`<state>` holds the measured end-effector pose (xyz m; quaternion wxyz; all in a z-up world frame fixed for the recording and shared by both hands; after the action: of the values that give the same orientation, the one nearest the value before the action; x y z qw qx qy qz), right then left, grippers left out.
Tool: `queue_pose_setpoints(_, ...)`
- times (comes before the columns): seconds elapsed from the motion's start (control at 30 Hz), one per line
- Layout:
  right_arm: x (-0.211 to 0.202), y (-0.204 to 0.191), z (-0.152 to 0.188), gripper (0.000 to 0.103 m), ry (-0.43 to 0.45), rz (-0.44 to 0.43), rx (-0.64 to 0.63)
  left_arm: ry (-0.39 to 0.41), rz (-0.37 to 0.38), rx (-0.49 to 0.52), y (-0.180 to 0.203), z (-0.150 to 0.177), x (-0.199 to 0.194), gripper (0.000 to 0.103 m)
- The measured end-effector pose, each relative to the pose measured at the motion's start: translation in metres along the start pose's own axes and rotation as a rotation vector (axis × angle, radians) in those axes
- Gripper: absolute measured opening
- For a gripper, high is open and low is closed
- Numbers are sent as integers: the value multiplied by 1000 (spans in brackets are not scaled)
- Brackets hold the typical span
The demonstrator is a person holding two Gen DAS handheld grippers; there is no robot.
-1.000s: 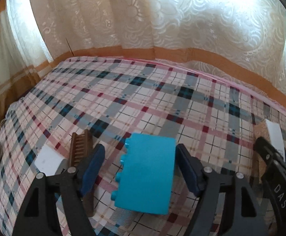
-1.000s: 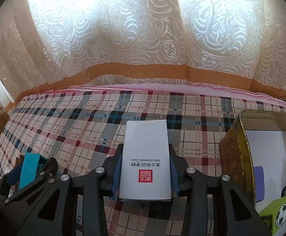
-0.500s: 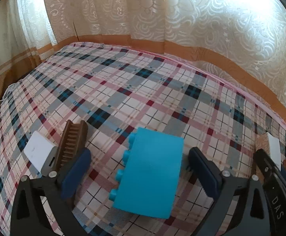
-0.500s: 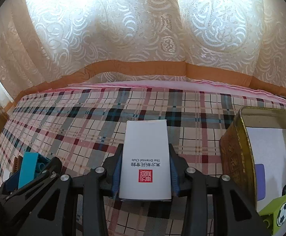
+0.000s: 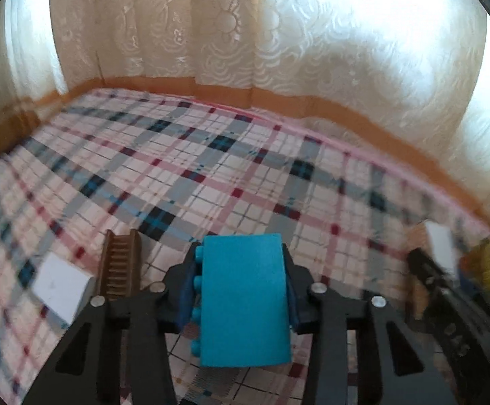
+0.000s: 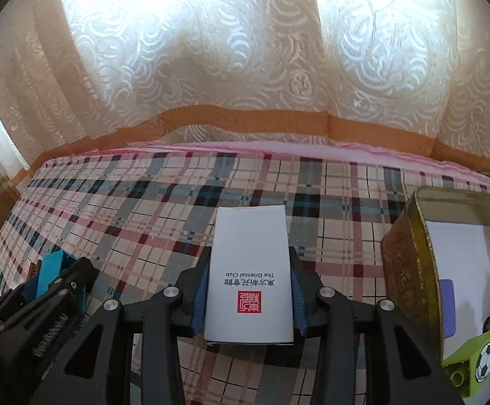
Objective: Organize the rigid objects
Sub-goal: 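Carry the blue brick and white box toward the gold tin tray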
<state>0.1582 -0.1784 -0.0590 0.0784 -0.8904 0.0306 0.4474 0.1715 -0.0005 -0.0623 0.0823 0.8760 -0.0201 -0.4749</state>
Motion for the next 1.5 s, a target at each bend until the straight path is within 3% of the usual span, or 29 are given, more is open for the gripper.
queue_pose_setpoints(0.07, -5, -1, 0, 43, 23, 0, -9, -2, 96, -26, -8, -1, -2, 41)
queue_pose_setpoints(0.23, -23, -8, 2, 43, 114, -2, -31, 83, 63, 39, -4, -2, -11, 41)
queue_pose_setpoints(0.4, -37, -21, 5, 43, 194, -40, -83, 160, 105, 104, 4, -1, -25, 41)
queue_pose_setpoints(0.57, -44, -26, 6, 43, 234, -68, -90, 211, 151, 103, 0, 2, -40, 41)
queue_pose_setpoints(0.87, -51, -26, 12, 43, 256, -150, -84, 242, 49, 153, 10, 9, -43, 41)
queue_pose_setpoints(1.5, -67, -16, 29, 43, 282, -74, -72, 256, -7, 177, 19, 18, -50, 41)
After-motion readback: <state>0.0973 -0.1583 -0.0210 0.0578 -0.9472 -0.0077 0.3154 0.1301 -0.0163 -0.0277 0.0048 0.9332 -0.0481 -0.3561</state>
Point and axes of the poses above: each gripper's, at about its wrist camera, not at the fingertips, and x roughly the way its jaws point, y to its right, z to its underside, the point moved 2 cm from there along x, roughly the way its jaws point, and after that the axes turned 8 degrees about -y, right-handed, at the moved point
